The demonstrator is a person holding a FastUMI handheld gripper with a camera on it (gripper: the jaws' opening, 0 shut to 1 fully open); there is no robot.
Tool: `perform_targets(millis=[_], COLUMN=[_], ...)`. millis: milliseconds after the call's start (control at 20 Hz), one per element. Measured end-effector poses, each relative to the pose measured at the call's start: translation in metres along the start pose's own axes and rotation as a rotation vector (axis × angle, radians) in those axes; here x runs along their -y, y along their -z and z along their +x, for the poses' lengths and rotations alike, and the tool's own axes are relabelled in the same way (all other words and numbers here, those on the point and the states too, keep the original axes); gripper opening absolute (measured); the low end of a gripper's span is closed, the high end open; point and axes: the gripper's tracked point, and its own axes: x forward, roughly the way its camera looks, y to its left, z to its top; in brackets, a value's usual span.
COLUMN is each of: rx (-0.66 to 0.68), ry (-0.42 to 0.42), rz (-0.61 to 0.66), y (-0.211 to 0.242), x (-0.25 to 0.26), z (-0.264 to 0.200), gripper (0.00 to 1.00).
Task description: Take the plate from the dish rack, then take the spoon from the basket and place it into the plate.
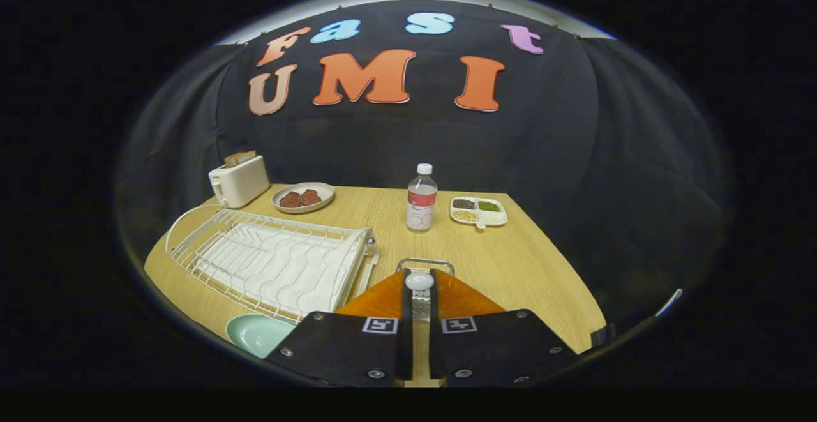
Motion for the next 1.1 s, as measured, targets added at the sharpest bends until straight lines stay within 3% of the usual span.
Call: perform_targets(millis=[500, 1100], rx=[0.07, 0.044], ry=[-0.04, -0.126], rz=[0.021, 0.141], y=[-0.026, -0.001], x=[-0.009, -0.042], z=[-0.048, -0.094], gripper=[0.1, 0.1])
